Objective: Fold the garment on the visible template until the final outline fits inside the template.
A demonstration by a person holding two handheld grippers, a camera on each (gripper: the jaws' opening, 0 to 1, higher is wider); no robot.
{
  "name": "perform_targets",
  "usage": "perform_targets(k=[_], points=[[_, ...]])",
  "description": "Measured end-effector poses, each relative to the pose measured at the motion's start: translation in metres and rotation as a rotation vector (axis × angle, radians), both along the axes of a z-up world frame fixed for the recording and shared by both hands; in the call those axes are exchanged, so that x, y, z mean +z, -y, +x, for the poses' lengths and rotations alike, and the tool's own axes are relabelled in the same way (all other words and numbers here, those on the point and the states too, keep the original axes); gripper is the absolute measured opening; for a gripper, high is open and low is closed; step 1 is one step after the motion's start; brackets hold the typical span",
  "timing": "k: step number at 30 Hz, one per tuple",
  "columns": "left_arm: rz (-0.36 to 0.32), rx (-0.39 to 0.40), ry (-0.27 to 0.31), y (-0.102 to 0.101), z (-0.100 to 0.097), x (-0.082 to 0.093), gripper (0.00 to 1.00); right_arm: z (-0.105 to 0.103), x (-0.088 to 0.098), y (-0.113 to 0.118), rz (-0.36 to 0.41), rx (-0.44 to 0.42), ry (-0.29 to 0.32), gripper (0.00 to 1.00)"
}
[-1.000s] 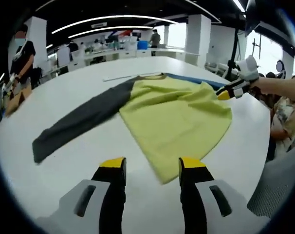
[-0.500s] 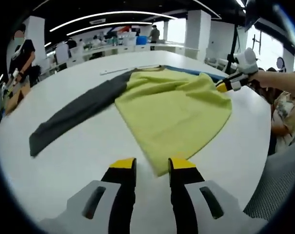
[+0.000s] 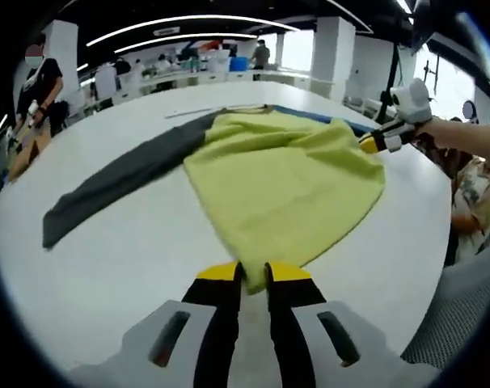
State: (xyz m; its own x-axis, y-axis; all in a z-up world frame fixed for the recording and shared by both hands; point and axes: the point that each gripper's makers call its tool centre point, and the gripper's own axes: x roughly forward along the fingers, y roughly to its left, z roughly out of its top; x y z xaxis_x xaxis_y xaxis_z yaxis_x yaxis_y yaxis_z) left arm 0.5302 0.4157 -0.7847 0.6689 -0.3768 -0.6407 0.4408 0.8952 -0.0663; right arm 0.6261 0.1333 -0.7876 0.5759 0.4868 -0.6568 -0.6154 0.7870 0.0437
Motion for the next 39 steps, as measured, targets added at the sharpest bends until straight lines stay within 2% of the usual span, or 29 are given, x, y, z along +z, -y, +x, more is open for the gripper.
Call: perform_targets(k=[2, 9, 17, 29, 35, 39], points=[[-0.027, 0.015, -0.016, 0.001, 0.0, 0.0, 0.03, 0.0, 0.0, 0.0, 0.007, -0.006, -0.005, 0.01], [-0.025, 0.008, -0.025, 0.003, -0.001, 0.001, 0.01, -0.002, 0.003, 0.006, 0.014, -0.028, -0.01, 0.0], [-0.05, 0.008, 0.006, -0.002, 0.0, 0.022, 0.0, -0.016, 0.009, 0.013, -0.014, -0.016, -0.014, 0.0], [-0.039, -0.05, 0.031, -0.001, -0.007, 0.038, 0.0, -0.045, 0.025, 0.024, 0.01, -0.059, -0.053, 0.0], [-0.068, -0.077, 0.029, 0.002, -0.014, 0.045, 0.0, -0.061, 0.025, 0.033, -0.032, -0.068, -0.066, 0.0], [-0.052, -0.107, 0.035, 0.002, -0.02, 0.048, 0.0, -0.074, 0.025, 0.036, -0.034, -0.074, -0.069, 0.0]])
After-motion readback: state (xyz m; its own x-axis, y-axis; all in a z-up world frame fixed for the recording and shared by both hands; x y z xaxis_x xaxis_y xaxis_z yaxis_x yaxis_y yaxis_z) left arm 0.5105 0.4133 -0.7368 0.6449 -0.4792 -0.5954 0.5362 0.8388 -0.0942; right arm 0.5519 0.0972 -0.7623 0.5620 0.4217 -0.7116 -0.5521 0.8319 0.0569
